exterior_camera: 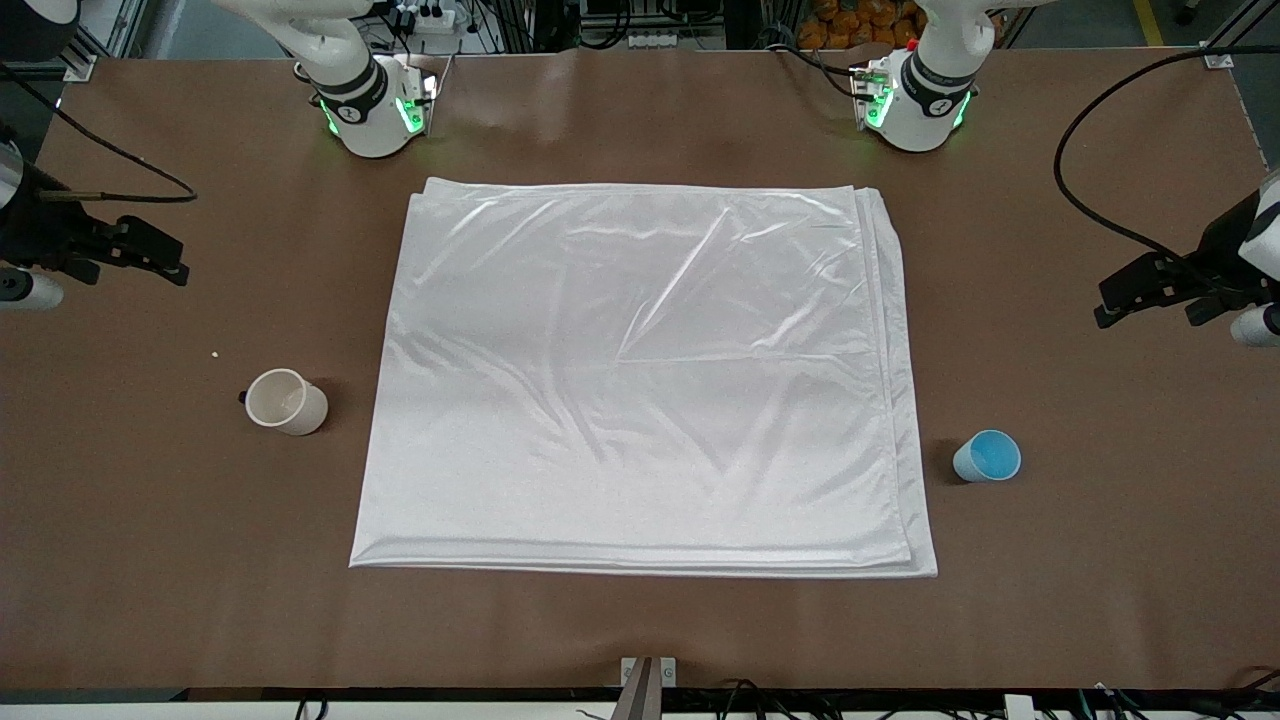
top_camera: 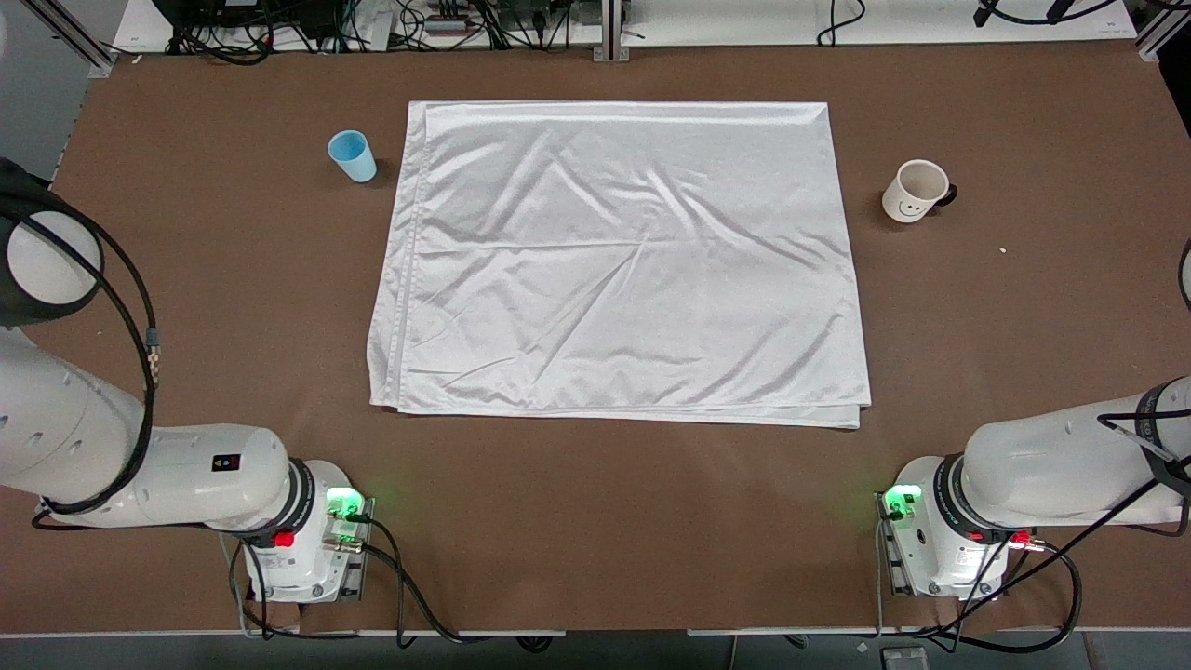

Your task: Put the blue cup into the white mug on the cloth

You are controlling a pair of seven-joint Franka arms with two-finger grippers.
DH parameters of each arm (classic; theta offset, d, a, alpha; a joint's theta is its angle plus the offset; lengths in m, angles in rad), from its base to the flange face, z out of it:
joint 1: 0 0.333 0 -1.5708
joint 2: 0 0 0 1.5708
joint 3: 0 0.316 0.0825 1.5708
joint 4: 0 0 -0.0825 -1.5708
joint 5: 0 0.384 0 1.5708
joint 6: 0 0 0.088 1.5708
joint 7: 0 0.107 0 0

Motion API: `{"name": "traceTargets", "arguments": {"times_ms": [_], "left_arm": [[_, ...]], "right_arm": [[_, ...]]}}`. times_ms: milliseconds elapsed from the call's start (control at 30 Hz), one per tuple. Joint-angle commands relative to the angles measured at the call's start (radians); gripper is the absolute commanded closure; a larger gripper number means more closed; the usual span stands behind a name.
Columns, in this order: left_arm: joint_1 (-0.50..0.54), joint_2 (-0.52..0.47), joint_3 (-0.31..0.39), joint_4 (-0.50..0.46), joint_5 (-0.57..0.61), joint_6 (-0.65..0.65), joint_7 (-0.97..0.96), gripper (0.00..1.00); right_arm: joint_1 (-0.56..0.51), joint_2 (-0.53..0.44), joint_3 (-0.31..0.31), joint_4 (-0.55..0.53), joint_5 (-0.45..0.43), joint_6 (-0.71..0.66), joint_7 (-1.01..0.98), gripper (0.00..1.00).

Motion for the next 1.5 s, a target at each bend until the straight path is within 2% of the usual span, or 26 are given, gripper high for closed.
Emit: {"name": "traceTargets", "arguments": {"times_ms": [0, 533, 900, 1267, 1467], "left_arm": [[-0.004, -0.002, 0.010, -0.001, -0.015, -0.009, 0.016, 0.00], [-0.001, -0.004, 0.008, -0.001, 0.010, -0.009, 0.023, 0.00], [-0.001, 0.018, 0.008, -0.010, 0.011, -0.004, 0.020, 0.00], [0.005, 0.053, 0.010, -0.059, 0.016, 0.053, 0.020, 0.00], [0.009, 0.055, 0.010, -0.137, 0.033, 0.141, 0.020, 0.00]], "right_arm": [[-0.005, -0.009, 0.003, -0.011, -0.002, 0.008, 0.018, 0.00], [-0.014, -0.009, 0.003, -0.014, -0.002, 0.010, 0.018, 0.00], [-0.015, -0.011, 0.003, -0.053, -0.001, 0.053, 0.000, 0.00], [-0.022, -0.014, 0.001, -0.093, -0.013, 0.093, -0.152, 0.00], [-0.028, -0.012, 0.001, -0.136, -0.027, 0.149, -0.251, 0.02]]}}
